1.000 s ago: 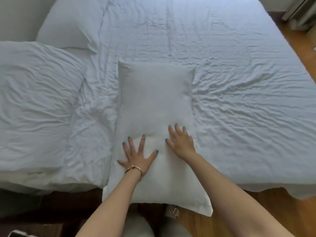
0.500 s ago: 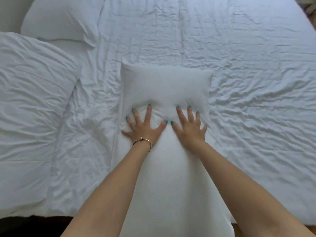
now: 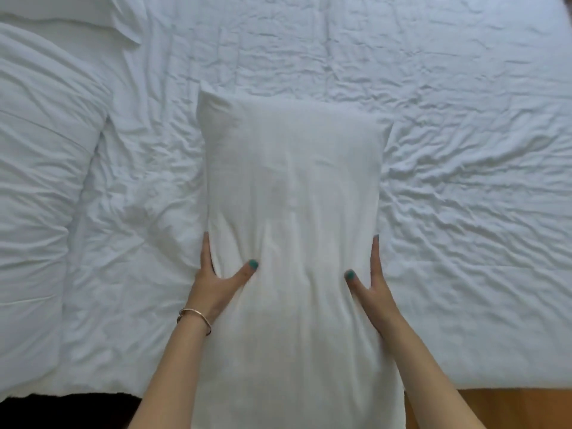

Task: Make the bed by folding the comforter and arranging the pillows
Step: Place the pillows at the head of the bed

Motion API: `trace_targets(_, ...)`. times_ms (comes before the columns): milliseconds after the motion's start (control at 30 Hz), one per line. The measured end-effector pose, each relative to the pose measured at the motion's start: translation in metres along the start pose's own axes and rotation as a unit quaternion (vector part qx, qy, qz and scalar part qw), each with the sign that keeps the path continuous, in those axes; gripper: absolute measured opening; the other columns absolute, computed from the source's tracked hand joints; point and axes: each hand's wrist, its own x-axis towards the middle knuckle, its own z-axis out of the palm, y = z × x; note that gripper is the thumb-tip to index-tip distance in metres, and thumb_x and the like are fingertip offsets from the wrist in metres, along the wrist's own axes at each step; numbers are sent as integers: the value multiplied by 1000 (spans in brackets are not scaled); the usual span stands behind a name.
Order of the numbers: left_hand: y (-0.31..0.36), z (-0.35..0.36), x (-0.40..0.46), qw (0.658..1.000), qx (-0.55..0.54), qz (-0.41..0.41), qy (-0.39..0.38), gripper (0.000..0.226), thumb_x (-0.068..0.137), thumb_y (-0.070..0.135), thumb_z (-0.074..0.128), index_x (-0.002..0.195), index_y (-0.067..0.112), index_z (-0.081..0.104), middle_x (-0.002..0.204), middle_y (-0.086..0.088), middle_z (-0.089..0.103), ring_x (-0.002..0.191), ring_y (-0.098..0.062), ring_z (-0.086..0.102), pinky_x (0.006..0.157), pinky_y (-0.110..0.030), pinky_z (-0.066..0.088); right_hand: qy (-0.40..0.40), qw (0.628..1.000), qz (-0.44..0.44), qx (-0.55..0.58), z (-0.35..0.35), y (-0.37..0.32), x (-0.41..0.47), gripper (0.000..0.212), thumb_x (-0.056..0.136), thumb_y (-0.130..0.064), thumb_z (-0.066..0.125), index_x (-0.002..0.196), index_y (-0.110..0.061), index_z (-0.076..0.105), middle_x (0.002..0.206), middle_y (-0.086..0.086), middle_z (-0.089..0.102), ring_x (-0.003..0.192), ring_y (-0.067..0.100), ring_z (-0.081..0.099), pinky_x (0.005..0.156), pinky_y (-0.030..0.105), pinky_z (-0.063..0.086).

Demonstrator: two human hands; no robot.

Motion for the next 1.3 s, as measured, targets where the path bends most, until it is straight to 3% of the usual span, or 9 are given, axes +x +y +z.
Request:
trace_targets(100, 24, -3, -30, 996, 14, 91, -6, 131, 35, 87, 70, 141, 63, -2, 143, 24, 23, 134, -4, 30, 112, -32, 29, 0, 998, -60, 14, -5, -34, -19, 105, 61, -71, 70, 138, -70, -1, 136, -55, 18, 134, -12, 28, 106, 25, 29)
trace_targets(200, 55, -16, -68, 986, 10, 163, 38, 123, 40, 82, 72, 139, 66, 2, 137, 45, 19, 131, 9, 24, 105, -18, 24, -5, 993, -117, 24, -18, -64, -41, 102, 64, -58, 73, 142, -66, 7, 142, -50, 20, 139, -9, 24, 113, 33, 26)
trace_targets(333, 92, -52, -119, 972, 65, 205, 97, 113, 42, 84, 67, 136, 71, 5, 137, 18, 30, 120, 3, 30, 94, -13, 24, -5, 985, -170, 21, -24, -106, -71, 97, 62, -61, 72, 140, -67, 14, 142, -48, 24, 141, -1, 25, 116, 45, 26)
trace_targets(533, 118, -141, -162, 950, 119, 267, 108, 102, 44, 82, 68, 133, 73, 17, 124, 3, 42, 121, -9, 43, 95, -17, 30, -9, 970, -245, 10, 11, -177, -104, 95, 60, -70, 69, 139, -68, 17, 137, -52, 25, 147, 13, 20, 116, 52, 26)
trace_targets(767, 129, -304, -156, 924, 80, 330, 176, 92, 49, 75, 71, 131, 69, 30, 132, 12, 48, 124, -1, 41, 106, -25, 35, -11, 943, -330, 41, 123, -298, -118, 92, 58, -78, 68, 136, -71, 20, 134, -54, 27, 139, 4, 30, 113, 49, 30)
trace_targets(1000, 141, -496, -136, 917, 67, 343, 191, 100, 43, 77, 77, 134, 57, 41, 137, 12, 49, 125, -3, 48, 110, -32, 38, -58, 928, -359, 78, 268, -418, -131, 83, 61, -71, 71, 132, -72, 27, 130, -50, 33, 137, 6, 34, 114, 46, 31)
trace_targets(1133, 163, -601, -130, 905, 90, 358, 211, 98, 47, 70, 76, 136, 45, 46, 135, 21, 48, 124, 0, 47, 102, -14, 33, -106, 914, -378, 103, 339, -484, -141, 83, 63, -67, 76, 131, -72, 28, 124, -48, 35, 126, -9, 39, 105, 32, 37)
trace_targets(1233, 177, -664, -133, 898, 122, 368, 209, 99, 44, 76, 76, 135, 50, 46, 134, 29, 44, 121, 14, 40, 91, 3, 25, -121, 911, -377, 117, 375, -514, -150, 85, 60, -67, 78, 131, -72, 29, 128, -35, 41, 119, -12, 45, 97, 25, 40)
trace_targets(1300, 181, -699, -131, 902, 141, 360, 193, 96, 43, 80, 75, 132, 57, 45, 139, 28, 40, 123, 18, 34, 91, 6, 22, -116, 914, -370, 122, 398, -523, -153, 85, 58, -69, 77, 129, -73, 29, 128, -33, 42, 116, -12, 47, 94, 24, 41)
